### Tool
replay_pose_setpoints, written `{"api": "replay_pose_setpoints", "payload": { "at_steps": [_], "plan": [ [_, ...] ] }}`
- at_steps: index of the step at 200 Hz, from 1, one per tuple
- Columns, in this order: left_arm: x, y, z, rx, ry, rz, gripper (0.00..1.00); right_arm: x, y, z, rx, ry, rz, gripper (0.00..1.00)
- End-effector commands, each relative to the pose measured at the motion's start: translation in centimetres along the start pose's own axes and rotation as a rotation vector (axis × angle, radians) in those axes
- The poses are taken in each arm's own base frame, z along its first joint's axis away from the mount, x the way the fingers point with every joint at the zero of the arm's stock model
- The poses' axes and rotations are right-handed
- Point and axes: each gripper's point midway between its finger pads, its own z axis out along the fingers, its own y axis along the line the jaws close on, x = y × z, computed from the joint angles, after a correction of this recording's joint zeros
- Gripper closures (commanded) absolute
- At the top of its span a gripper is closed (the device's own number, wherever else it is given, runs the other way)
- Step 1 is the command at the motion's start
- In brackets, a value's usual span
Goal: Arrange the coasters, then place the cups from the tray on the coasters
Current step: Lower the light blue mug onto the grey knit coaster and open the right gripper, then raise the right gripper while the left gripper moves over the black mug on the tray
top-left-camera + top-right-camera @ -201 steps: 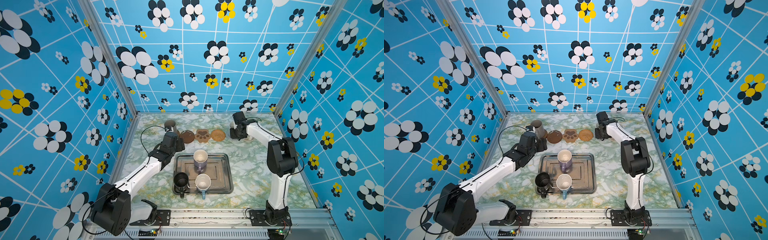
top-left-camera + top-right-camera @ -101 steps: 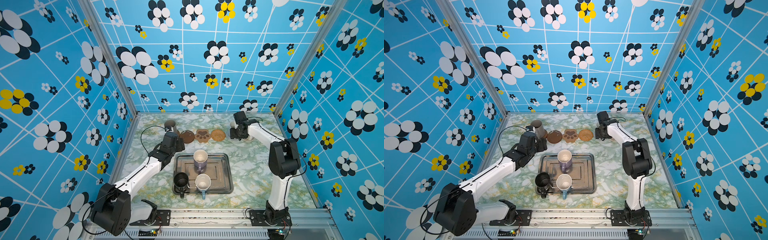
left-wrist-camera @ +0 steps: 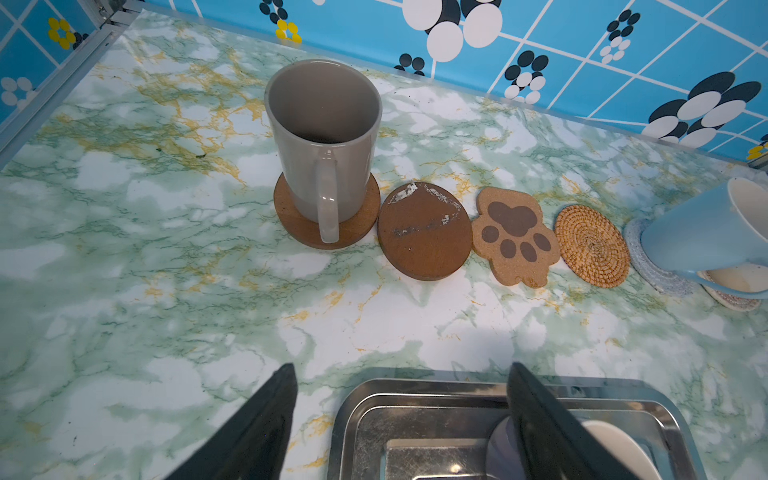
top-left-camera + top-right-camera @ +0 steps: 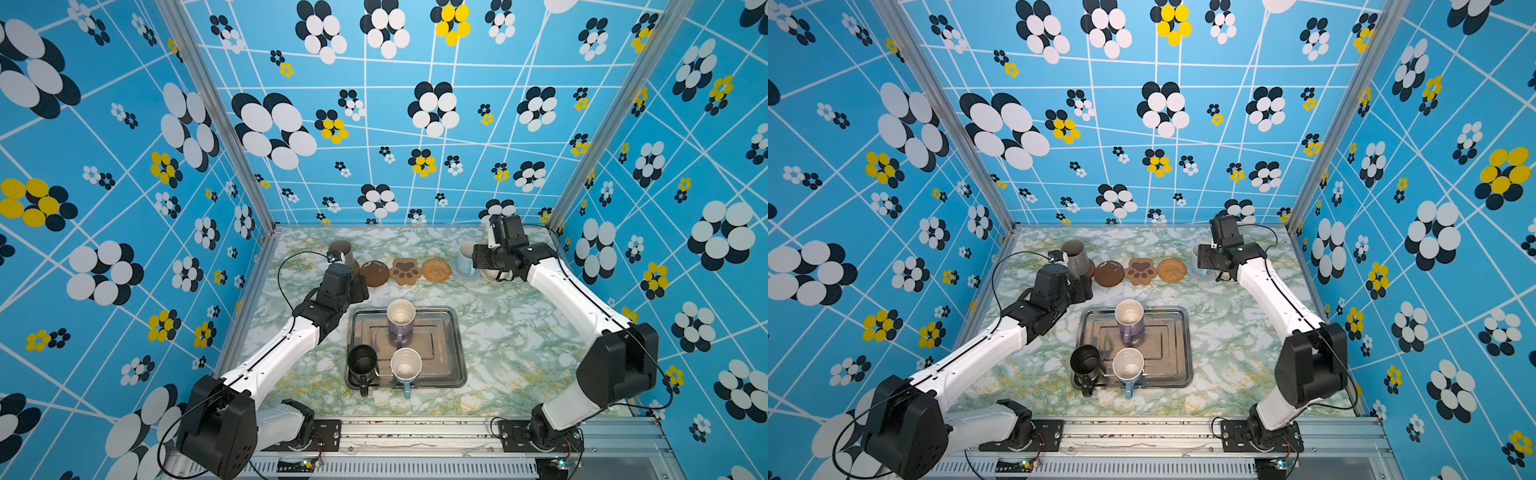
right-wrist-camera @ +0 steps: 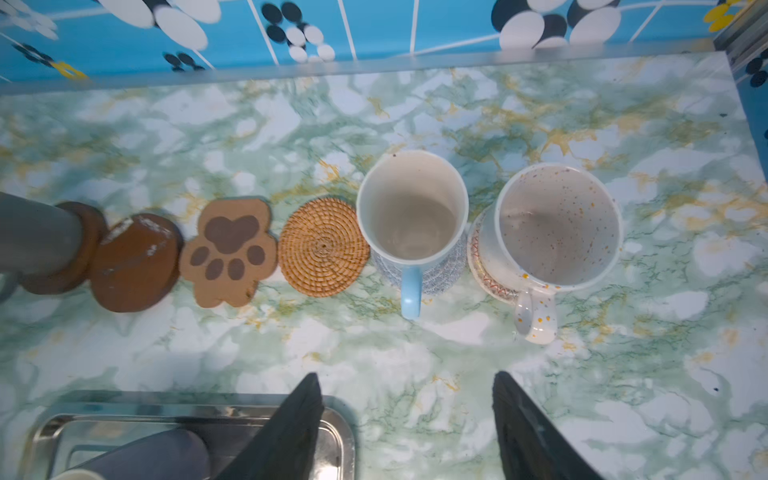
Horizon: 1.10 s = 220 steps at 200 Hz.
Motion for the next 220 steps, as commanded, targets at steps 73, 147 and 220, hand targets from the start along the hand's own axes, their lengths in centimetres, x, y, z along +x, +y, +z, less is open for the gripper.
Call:
{"api": "replay_pose_setpoints", "payload": {
  "at_steps": [73,147,220],
  "plan": [
    [-0.4,-5.9,-9.1,0.299,0.104,0.086,0.2,-3.9,7.0,-10.6,-0.338,-0.403,0.229,0.31],
    [5.4,-4.0,-16.6,0.245,0.334,0.186,0.25,-0.4,9.2,-6.5,-0.398,-0.339,0.273,0.3],
    [12.6,-0.7,-19.5,0.088,0.549,0.256,0.26,1.0,8.0,-5.3,-0.342,-0.34,0.256,0.25]
  ]
}}
